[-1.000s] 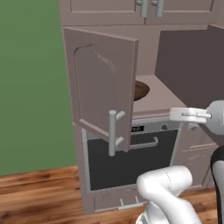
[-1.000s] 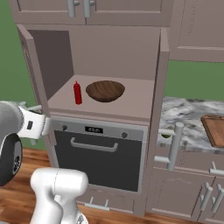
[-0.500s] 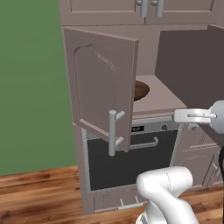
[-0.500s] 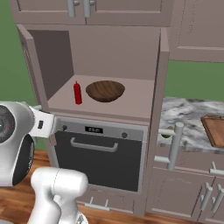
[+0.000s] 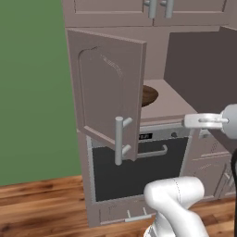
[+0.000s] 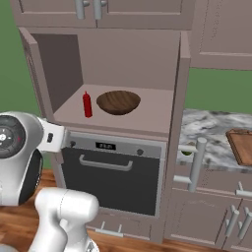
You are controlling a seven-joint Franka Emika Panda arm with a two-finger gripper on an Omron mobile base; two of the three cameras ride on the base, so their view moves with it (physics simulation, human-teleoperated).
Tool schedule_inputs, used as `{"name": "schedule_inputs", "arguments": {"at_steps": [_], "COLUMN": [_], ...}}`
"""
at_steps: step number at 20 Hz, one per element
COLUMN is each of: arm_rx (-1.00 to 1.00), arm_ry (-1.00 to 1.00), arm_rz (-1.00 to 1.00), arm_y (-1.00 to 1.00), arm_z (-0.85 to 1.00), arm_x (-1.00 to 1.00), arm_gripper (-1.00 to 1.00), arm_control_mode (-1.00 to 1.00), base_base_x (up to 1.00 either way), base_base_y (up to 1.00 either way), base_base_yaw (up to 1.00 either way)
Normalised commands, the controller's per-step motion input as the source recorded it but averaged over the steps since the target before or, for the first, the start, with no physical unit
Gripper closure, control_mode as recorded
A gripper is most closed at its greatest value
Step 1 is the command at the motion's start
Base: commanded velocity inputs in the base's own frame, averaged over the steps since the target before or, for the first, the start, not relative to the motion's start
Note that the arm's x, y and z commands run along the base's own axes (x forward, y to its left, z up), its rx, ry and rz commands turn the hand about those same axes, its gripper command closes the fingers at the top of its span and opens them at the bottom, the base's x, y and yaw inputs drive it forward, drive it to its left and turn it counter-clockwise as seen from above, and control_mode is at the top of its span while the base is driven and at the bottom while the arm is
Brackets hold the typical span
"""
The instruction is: Open the cabinet. Place the bowl and condiment on the counter. Then place the lime and garlic on the cutting board.
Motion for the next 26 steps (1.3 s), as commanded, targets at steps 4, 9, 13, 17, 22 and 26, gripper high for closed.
{"name": "schedule_inputs", "arguments": {"at_steps": [4,9,13,17,22,26], "arm_rx": [0.0,0.0,0.0,0.0,0.0,0.0], "arm_ry": [0.0,0.0,0.0,0.0,0.0,0.0], "arm_rz": [0.0,0.0,0.0,-0.01,-0.02,-0.01], "arm_y": [-0.12,-0.21,-0.17,-0.05,0.0,0.0], "arm_z": [0.0,0.0,0.0,0.0,0.0,0.0], "arm_x": [0.11,0.07,0.15,0.3,0.35,0.31], "arm_gripper": [-1.0,-1.0,-1.0,-1.0,-1.0,-1.0], "arm_control_mode": [-1.0,-1.0,-1.0,-1.0,-1.0,-1.0], "base_base_x": [0.0,0.0,0.0,0.0,0.0,0.0], "base_base_y": [0.0,0.0,0.0,0.0,0.0,0.0], "base_base_yaw": [0.0,0.0,0.0,0.0,0.0,0.0]}}
